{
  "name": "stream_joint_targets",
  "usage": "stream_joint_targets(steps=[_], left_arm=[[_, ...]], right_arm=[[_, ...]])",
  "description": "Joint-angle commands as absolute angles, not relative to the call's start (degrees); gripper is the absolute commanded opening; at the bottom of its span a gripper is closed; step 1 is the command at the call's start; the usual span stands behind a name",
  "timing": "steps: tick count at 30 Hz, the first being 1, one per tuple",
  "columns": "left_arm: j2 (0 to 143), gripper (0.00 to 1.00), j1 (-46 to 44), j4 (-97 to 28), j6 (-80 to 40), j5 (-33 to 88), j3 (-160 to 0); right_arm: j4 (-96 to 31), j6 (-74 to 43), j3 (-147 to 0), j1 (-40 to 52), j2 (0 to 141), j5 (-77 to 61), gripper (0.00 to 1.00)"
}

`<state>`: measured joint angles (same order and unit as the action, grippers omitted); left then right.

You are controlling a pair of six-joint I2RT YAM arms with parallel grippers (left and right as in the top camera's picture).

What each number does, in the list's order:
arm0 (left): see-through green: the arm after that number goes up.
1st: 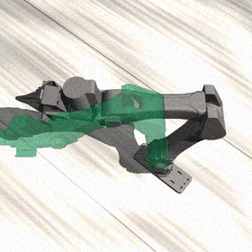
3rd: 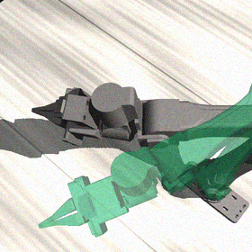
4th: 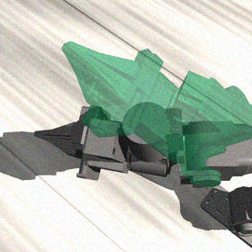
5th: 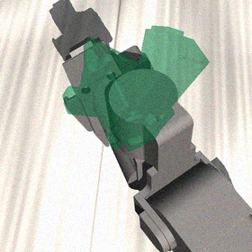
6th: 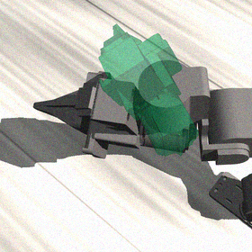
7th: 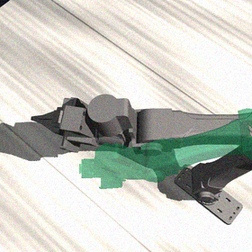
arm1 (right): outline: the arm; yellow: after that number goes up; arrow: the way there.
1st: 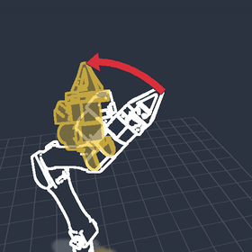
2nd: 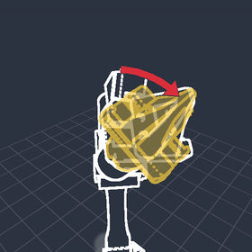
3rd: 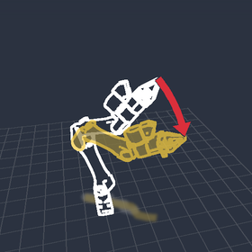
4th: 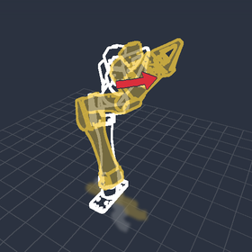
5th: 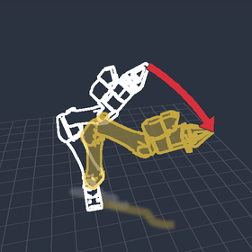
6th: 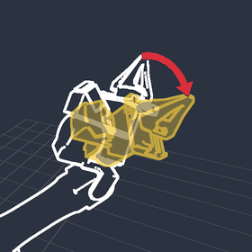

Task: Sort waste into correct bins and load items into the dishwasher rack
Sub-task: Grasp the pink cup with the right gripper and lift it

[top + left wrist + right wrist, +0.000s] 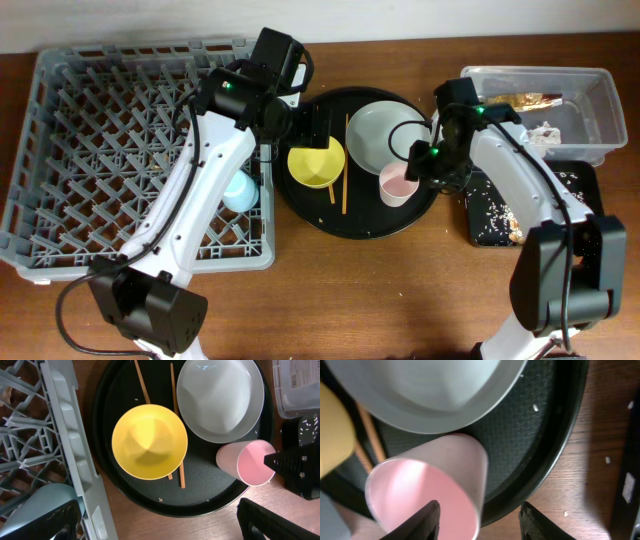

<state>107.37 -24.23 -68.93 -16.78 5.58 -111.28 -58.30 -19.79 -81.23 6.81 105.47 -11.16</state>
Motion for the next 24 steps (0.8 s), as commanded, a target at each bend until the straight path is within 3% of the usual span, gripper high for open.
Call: stream_joint_targets(steps=[1,2,4,10,16,24], left_arm=[[107.8,0.99,-23.7,-68.7,-17.2,4.9,-111.8],[107.8,0.99,-23.7,-68.6,-17.2,4.9,-111.8],[107.8,0.99,-23.7,-68.6,-17.2,5.0,-111.8],[107.8,0.99,-23.7,-68.6,-17.2,5.0,-111.8],[107.8,0.99,-23.6,-68.6,-17.2,6.4,-111.8],[107.8,0.99,-17.6,-70.4,-15.1,29.8,-111.8]], right_arm=[[-57.9,-20.5,-81.0,7.1,106.5,-8.3,0.40],[-57.3,-20.5,-80.5,7.1,106.5,-8.3,0.34],[-56.0,-20.5,-79.2,7.1,106.5,-8.3,0.33],[-53.7,-21.5,-76.1,7.1,106.5,-8.3,0.05],[-53.7,-21.5,-76.1,7.0,105.1,-17.9,0.04],[-56.8,-18.0,-76.1,7.0,93.3,-30.3,0.04]])
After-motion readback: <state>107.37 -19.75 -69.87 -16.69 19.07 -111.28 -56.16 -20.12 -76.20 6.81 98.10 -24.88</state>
